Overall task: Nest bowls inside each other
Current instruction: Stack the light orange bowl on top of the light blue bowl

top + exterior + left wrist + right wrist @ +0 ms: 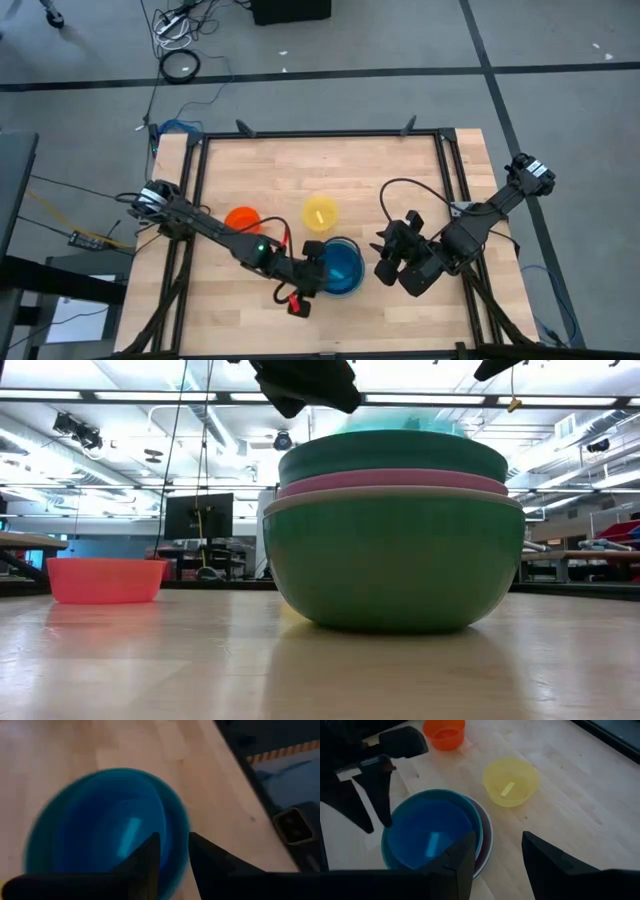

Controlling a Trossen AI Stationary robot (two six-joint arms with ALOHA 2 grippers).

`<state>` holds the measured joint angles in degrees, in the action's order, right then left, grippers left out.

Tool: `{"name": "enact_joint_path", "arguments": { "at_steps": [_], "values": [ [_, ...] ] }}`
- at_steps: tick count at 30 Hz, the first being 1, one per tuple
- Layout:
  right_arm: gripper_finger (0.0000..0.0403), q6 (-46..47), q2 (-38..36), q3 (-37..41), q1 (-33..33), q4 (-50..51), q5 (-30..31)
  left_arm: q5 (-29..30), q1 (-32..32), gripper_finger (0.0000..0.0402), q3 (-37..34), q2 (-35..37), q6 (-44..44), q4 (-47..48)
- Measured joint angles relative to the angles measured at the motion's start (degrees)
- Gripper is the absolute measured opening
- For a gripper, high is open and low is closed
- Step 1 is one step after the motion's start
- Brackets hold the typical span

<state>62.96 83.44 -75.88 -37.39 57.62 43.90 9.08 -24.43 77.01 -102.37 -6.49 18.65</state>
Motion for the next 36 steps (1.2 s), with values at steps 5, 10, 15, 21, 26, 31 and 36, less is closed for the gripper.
{"name": "enact_joint_path", "arguments": {
  "at_steps": [5, 10, 15, 21, 26, 31, 36],
  "values": [
    [0.0149, 0.04, 0.00, 0.00, 0.00, 0.00, -0.04, -2.97, -0.19, 0.0112, 1.63, 1.87, -0.24, 5.63],
    [0.0149, 0.17, 0.00, 0.00, -0.09, 0.02, -0.09, 2.51, -0.52, 0.0112, 5.40, 6.86, -2.82, 32.19],
    [0.0149, 0.17, 0.00, 0.00, -0.11, 0.01, -0.09, 6.12, -0.42, 0.0112, 0.55, 13.89, -6.65, 48.07],
    [0.0149, 0.02, 0.00, 0.00, -0.09, -0.01, -0.07, 6.15, -0.72, 0.0112, -12.94, 23.00, -12.70, 47.87],
    [0.0149, 0.02, 0.00, 0.00, -0.09, -0.04, -0.07, 6.52, -0.50, 0.0113, -26.13, 29.78, -17.03, 40.11],
    [0.0149, 0.25, 0.00, 0.00, -0.04, -0.07, -0.07, 4.64, -0.55, 0.0113, -35.98, 33.91, -19.68, 32.83],
    [0.0149, 0.46, 0.00, 0.00, 0.10, -0.09, -0.07, 4.66, -0.52, 0.0113, -40.20, 34.84, -20.83, 31.41]
  ]
}}
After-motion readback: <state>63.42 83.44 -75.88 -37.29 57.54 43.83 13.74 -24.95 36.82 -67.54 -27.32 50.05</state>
